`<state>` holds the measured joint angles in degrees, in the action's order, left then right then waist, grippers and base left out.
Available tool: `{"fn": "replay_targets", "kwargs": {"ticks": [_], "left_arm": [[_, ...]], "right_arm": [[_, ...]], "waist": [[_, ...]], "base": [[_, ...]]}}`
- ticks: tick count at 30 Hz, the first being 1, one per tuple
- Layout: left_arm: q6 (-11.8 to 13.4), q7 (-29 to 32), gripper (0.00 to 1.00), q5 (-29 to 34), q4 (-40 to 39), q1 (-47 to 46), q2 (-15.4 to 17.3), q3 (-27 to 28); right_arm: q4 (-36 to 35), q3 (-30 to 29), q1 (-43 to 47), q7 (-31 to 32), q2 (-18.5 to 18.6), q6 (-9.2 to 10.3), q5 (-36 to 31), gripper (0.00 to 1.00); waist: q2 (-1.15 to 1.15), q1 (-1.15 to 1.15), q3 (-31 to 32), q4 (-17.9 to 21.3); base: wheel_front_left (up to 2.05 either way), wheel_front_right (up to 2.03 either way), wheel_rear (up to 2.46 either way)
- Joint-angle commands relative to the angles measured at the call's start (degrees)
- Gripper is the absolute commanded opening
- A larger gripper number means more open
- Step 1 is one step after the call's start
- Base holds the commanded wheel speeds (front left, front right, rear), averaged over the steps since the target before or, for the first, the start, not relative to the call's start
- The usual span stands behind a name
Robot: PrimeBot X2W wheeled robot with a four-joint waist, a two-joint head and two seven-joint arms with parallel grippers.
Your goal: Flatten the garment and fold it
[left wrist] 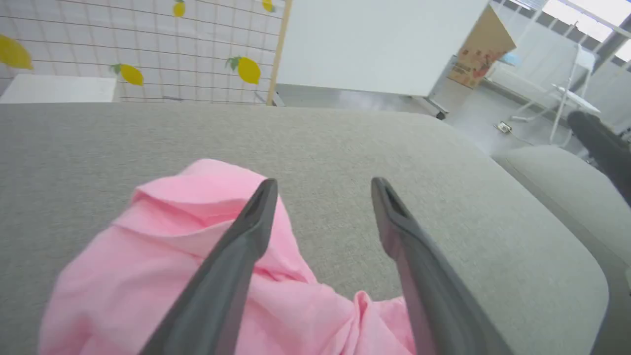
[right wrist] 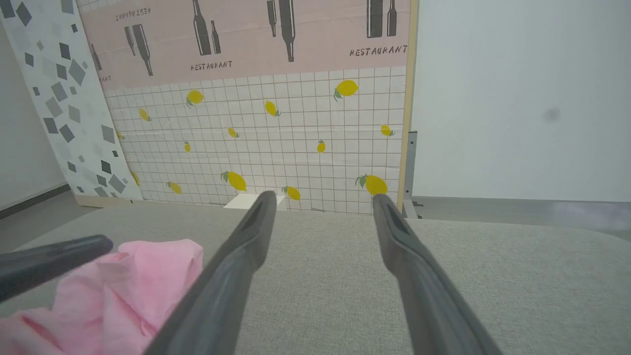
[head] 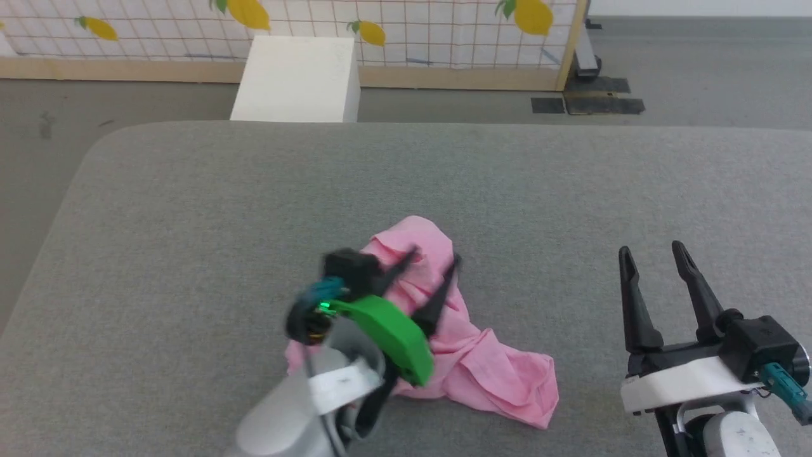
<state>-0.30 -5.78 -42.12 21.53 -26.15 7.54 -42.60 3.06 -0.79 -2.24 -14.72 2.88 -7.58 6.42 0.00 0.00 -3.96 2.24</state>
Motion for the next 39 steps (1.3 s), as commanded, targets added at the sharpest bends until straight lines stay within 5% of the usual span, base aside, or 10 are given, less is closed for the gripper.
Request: {"fn": "replay_targets", "kwargs": {"ticks": [1, 6, 9, 19, 25, 30, 31, 32, 33, 39], "left_arm": [[1.6, -3.3, 1.00, -0.1, -1.3, 1.5, 1.3, 2.1], [6.7, -9.1, 1.00, 2.0, -8.2, 8.2, 4.7, 12.5], [7.2, -9.2, 1.00, 7.5, -15.2, 14.2, 4.3, 21.8], [-0.4, -9.2, 1.00, 22.2, -22.6, 25.8, -2.5, 37.8], [-3.8, -9.2, 1.00, 24.7, -23.2, 24.2, -4.4, 40.7], [-4.0, -9.2, 1.00, 23.5, -23.7, 22.1, -4.6, 40.0], [-3.7, -9.2, 1.00, 23.1, -23.8, 21.8, -4.6, 39.8], [-3.5, -9.2, 1.00, 22.9, -23.8, 21.6, -4.6, 39.6], [-3.3, -9.2, 1.00, 22.7, -23.8, 21.3, -4.6, 39.4], [-2.6, -9.2, 1.00, 22.1, -23.5, 20.8, -4.7, 39.3]], "right_arm": [[0.0, 0.5, 0.3, -0.3, 0.0, 0.09, -0.6, 1.00], [0.0, 3.7, 1.0, 0.3, 0.0, 0.09, -1.6, 1.00], [0.1, 6.2, 1.3, 2.2, 0.0, 0.09, -1.3, 1.00], [4.8, 17.2, -5.7, 14.1, 0.0, 0.09, -2.6, 1.00], [12.0, 20.9, -15.8, 23.9, 0.0, 0.09, -2.9, 1.00], [16.7, 22.3, -21.6, 30.8, 0.0, 0.09, -2.6, 1.00], [17.5, 22.6, -22.3, 32.4, 0.0, 0.09, -2.4, 0.63], [17.9, 22.7, -22.8, 33.3, 0.0, 0.09, -2.3, 0.39], [18.2, 22.7, -23.3, 34.2, 0.0, 0.09, -2.2, 0.00], [16.1, 18.5, -23.5, 33.2, 0.0, 0.09, -2.0, 0.00]], "waist": [[0.00, 0.00, 1.1, -1.3], [0.00, 0.00, 1.8, -2.6], [0.00, 0.00, 1.7, -3.3], [0.00, 0.00, -1.0, -5.6], [0.00, 0.00, -4.4, -8.6], [0.00, 0.00, -6.8, -10.9], [0.00, 0.00, -7.1, -11.3], [0.00, 0.00, -7.3, -11.6], [0.00, 0.00, -7.5, -11.9], [0.00, 0.00, -7.5, -12.3]], "base": [[0.00, 0.00, 0.00], [0.00, 0.00, 0.00], [0.00, 0.00, 0.00], [0.00, 0.00, 0.00], [0.00, 0.00, 0.00], [0.00, 0.00, 0.00], [0.00, 0.00, 0.00], [0.00, 0.00, 0.00], [0.00, 0.00, 0.00], [0.00, 0.00, 0.00]]}}
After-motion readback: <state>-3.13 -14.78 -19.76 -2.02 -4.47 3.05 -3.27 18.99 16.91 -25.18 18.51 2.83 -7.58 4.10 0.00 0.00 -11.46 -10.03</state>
